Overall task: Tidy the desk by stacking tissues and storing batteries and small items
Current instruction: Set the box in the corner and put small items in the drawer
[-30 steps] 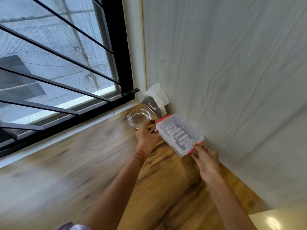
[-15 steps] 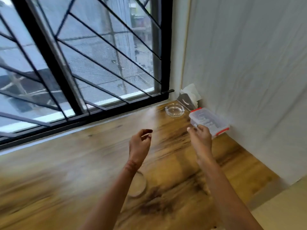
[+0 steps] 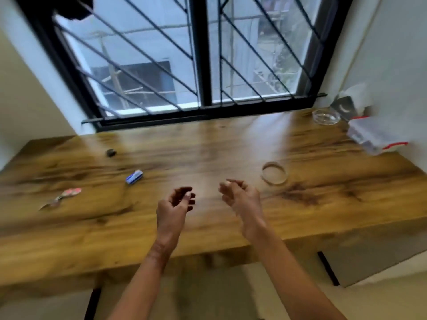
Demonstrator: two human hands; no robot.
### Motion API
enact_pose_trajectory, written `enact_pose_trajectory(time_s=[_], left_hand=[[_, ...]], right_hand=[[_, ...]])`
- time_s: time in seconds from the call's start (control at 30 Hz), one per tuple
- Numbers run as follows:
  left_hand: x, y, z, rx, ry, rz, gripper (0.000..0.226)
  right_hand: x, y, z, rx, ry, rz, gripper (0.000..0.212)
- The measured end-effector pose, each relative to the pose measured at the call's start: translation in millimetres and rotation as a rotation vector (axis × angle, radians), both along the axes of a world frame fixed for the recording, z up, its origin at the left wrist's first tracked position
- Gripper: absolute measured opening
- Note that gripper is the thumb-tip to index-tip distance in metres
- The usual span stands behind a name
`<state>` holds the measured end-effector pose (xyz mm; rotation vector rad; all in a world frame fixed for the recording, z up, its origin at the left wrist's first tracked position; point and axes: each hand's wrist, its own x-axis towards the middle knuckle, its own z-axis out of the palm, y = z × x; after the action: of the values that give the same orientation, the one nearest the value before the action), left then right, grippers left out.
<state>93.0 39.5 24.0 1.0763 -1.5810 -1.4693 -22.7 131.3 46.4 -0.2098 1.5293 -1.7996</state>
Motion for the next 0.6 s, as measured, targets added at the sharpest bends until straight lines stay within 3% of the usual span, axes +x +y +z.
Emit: enact_pose_trajectory(time_s=[0.1,0.27,0.37,0.6], left_hand=[[63,5,-14,0.063,0.020,0.156,0.017],[150,10,-62,0.244,0.044,0.530,0.021],[189,6,-100,0.397,0.001,0.651,0.021],[216,-8,-142,0.787,0.164,0.474,0.050]], right_hand=[[61,1,-18,-0.035,-0.251,0.149,0.014],[144,-7,-72,0.084,-0.636,0.265,0.020],[182,-8,-106,0.150,-0.813,0.269,0.026],[214,-33,-163,0.110,-1.038,-0.116,0.069]])
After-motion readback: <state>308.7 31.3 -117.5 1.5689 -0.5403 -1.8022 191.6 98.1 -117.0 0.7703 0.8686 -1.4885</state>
